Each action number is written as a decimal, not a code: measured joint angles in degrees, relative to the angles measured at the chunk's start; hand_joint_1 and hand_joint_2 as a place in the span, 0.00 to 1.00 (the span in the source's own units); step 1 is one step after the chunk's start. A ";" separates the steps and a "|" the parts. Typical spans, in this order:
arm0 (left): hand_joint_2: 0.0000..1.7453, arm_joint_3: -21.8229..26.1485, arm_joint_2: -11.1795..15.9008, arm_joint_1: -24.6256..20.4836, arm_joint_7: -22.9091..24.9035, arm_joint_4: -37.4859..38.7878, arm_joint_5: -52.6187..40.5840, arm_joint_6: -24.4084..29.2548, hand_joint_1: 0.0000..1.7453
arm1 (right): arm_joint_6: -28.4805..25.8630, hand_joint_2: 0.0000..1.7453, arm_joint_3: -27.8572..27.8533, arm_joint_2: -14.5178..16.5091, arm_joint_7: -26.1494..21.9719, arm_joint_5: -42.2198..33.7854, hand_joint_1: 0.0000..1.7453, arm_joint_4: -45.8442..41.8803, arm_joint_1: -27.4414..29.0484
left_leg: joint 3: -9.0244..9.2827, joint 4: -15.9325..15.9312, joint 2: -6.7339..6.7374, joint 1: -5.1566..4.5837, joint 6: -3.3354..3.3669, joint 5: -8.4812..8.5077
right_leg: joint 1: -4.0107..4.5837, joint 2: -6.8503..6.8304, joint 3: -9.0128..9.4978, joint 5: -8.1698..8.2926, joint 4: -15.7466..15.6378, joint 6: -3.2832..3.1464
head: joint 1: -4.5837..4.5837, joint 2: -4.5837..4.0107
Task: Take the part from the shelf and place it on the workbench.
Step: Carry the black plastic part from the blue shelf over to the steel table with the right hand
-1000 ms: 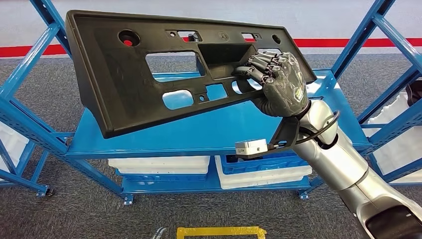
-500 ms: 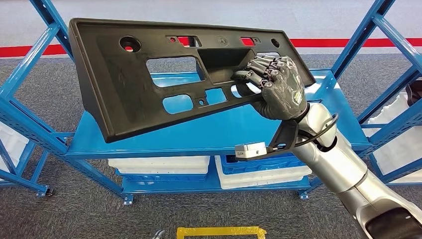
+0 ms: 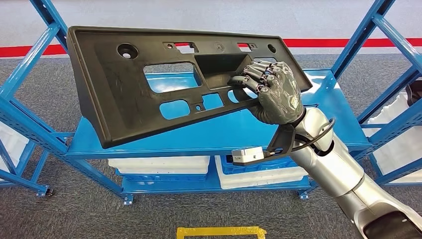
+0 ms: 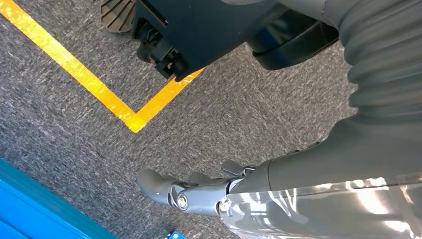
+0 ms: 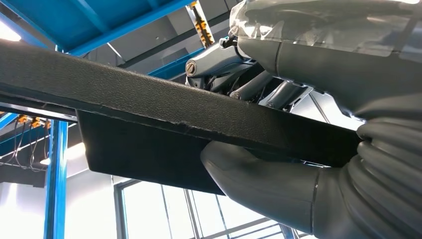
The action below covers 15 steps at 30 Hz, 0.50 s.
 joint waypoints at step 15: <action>1.00 -0.11 0.65 0.33 2.87 0.00 -0.19 1.05 0.00 | -0.48 1.00 -2.72 0.09 -0.24 -1.31 1.00 -0.86 3.34 | -0.27 0.63 0.01 -0.25 0.47 -0.30 | -0.26 0.00 0.04 0.08 -0.05 0.43 | -0.17 0.00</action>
